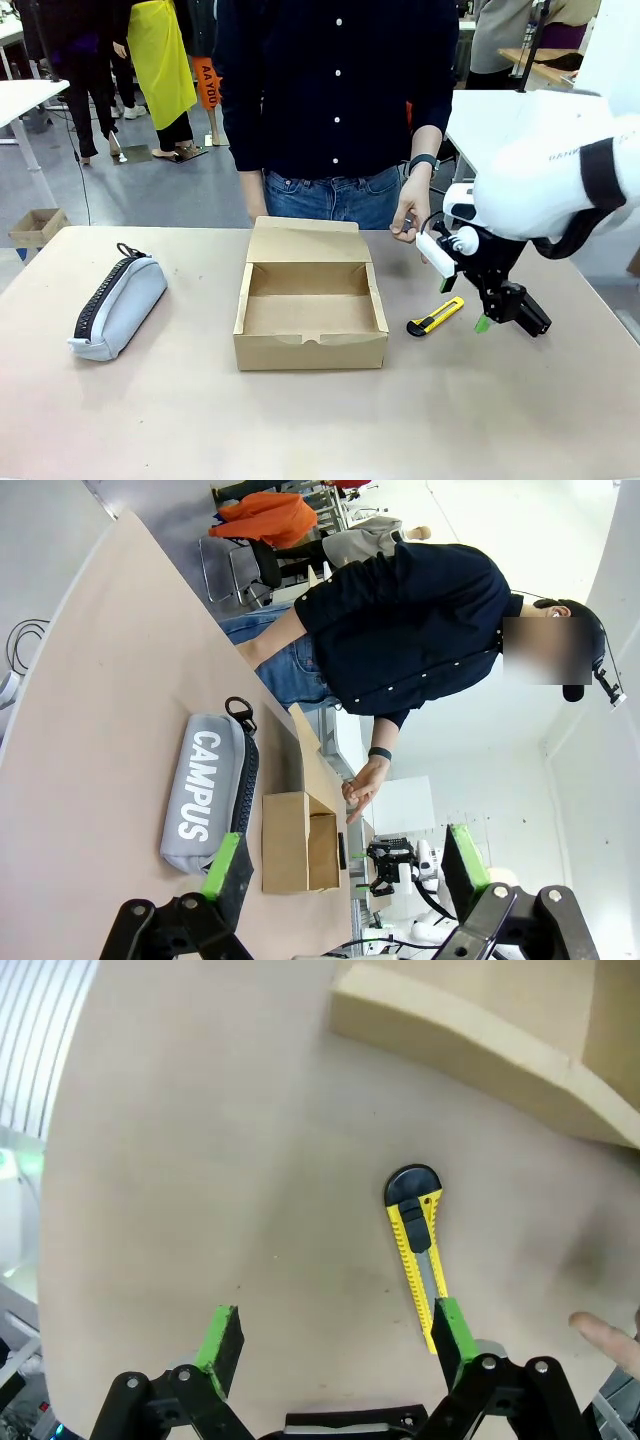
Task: Pack the items into the box.
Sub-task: Pick up the item indicated by the person and place it inside the Mailer Box.
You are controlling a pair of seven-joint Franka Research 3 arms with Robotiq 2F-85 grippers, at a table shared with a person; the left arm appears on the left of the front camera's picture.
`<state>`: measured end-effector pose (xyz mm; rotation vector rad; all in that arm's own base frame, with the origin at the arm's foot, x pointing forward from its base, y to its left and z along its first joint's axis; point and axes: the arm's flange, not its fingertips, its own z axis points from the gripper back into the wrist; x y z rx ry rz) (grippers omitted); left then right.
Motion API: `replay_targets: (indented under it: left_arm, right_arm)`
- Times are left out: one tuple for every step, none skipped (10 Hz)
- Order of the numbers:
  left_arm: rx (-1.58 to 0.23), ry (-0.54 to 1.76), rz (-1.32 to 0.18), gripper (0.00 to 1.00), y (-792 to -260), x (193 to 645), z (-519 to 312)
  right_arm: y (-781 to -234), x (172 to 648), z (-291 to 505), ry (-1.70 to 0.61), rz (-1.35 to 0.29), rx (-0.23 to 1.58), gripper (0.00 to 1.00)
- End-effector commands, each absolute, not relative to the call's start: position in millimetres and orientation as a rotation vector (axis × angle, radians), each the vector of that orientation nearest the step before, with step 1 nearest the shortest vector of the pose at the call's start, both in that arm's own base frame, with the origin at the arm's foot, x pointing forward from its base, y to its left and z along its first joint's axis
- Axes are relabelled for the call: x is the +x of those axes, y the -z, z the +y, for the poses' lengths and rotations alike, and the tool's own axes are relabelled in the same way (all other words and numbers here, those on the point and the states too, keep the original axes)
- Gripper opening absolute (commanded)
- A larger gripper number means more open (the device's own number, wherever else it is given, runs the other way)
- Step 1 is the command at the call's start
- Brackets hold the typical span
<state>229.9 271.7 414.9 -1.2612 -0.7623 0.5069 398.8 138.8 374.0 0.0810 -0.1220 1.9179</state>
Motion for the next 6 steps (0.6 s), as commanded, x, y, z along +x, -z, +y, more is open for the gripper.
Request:
replay_targets:
  left_arm:
    - [-1.271, -0.49, -0.798, 1.0, -416, 230, 269]
    - [-1.271, -0.49, -0.798, 1.0, -416, 230, 269]
    - [-1.271, -0.49, -0.798, 1.0, -416, 230, 269]
    - [-1.271, -0.49, -0.798, 1.0, -416, 230, 269]
    - [-1.271, -0.49, -0.798, 1.0, -416, 230, 269]
    - [-1.271, -0.49, -0.798, 1.0, -416, 230, 269]
  right_arm:
    - [-346, 400, 137, -1.919, -0.137, 0.021, 1.0]
    - [-336, 403, 138, -1.918, -0.135, -0.003, 1.0]
    - [-327, 408, 141, -1.938, -0.15, 0.007, 1.0]
    - [-318, 416, 143, -1.937, -0.166, 0.012, 1.0]
    - [-312, 424, 143, -1.938, -0.154, 0.02, 1.0]
    - [-311, 431, 145, -1.948, -0.146, 0.014, 1.0]
